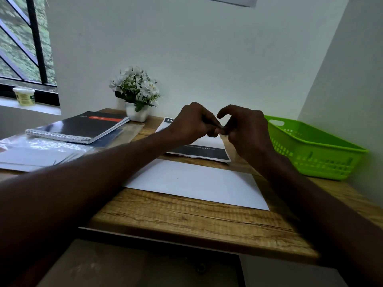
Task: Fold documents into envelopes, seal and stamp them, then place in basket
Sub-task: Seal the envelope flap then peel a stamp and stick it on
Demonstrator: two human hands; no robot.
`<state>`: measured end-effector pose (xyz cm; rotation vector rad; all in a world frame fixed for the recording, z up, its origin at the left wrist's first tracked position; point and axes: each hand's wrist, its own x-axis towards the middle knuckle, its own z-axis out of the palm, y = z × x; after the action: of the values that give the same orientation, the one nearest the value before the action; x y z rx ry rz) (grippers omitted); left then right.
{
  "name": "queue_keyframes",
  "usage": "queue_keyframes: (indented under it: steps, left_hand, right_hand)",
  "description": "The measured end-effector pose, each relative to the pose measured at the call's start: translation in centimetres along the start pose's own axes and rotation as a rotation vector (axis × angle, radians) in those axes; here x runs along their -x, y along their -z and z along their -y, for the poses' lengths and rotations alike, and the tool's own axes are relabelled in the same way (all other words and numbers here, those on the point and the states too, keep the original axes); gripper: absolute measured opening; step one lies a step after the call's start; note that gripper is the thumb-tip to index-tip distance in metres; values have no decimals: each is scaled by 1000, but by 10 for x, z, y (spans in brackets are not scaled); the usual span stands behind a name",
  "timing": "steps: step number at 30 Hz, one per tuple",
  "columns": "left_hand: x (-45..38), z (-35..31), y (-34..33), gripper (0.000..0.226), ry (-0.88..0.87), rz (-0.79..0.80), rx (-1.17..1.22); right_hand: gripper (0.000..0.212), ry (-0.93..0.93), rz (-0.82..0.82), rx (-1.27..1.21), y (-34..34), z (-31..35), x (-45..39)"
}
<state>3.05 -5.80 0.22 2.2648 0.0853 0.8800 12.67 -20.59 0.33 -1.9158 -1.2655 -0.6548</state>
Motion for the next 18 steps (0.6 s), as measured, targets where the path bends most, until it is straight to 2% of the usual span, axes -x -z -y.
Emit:
queue_keyframes:
  steps: [3,5,8,13,18]
  left_hand:
    - [-1,1,1,20,68,-11,140]
    - [-1,2,3,27,157,-72,232]
    - [-3,6,6,11,117,-138,81]
    - [2,-4,-4,37,-42,7,-106]
    - [3,1,-9,21,-122,134,-105]
  right_hand:
    - [44,22,-26,51,3,2,0]
    - [49,15,-18,99,5,2,-1]
    - [46,-26,-18,136,6,-4,-2]
    - [13,-125,-30,96,4,-12,-8]
    - [7,-299,-3,-83,17,-12,-4]
